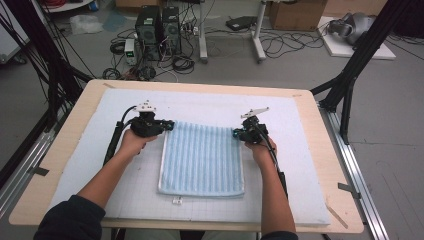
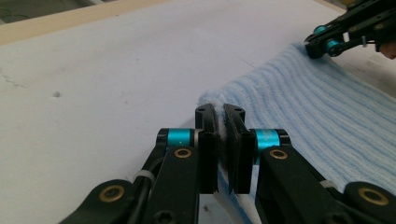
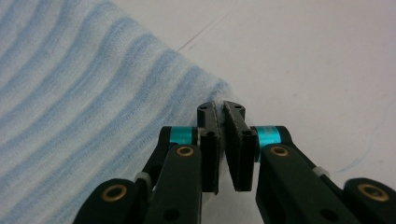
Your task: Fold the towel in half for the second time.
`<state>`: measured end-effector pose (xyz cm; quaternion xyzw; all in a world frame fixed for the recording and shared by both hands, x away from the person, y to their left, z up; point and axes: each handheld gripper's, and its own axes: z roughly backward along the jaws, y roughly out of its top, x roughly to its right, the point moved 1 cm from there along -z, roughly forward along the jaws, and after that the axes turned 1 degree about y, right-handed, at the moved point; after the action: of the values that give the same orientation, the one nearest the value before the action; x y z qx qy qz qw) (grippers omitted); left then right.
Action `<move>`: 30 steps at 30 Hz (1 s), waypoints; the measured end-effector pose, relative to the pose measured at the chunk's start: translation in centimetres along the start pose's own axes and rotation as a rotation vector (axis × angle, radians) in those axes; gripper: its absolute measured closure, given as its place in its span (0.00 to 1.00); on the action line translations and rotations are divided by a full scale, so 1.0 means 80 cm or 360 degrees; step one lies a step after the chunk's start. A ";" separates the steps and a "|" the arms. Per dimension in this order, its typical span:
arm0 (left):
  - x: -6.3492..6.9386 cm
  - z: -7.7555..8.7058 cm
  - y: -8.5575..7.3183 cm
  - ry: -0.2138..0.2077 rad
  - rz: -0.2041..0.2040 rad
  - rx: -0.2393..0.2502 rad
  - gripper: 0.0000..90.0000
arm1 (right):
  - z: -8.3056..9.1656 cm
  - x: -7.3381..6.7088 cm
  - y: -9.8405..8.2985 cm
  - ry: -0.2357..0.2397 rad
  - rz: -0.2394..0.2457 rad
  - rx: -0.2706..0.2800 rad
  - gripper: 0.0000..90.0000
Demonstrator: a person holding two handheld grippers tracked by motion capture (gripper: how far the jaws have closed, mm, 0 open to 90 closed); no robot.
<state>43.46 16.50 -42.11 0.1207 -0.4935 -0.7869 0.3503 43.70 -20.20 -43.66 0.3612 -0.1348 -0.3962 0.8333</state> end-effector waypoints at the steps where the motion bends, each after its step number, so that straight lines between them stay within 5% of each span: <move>1: -0.002 -0.001 0.000 0.0015 -0.0006 0.0016 0.94 | 0.000 0.000 0.000 0.0000 0.0000 0.0000 0.94; 12: -0.036 -0.004 0.019 0.0115 0.0111 0.0138 0.94 | -0.002 0.007 0.038 -0.0109 -0.0033 0.0163 0.95; 16: -0.036 0.002 0.017 0.0105 0.0126 0.0057 0.94 | 0.000 0.005 0.037 -0.0074 -0.0062 0.0201 0.95; 23: -0.025 0.015 0.018 0.0052 0.0113 0.0062 0.94 | 0.011 -0.002 0.034 -0.0048 -0.0040 0.0239 0.95; 30: -0.004 0.034 0.000 -0.0002 0.0029 0.0081 0.94 | 0.030 -0.015 0.016 -0.0003 0.0001 0.0269 0.95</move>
<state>42.29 18.58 -40.84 0.1247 -0.5146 -0.7709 0.3540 42.43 -19.89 -40.99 0.4298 -0.1685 -0.3835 0.7999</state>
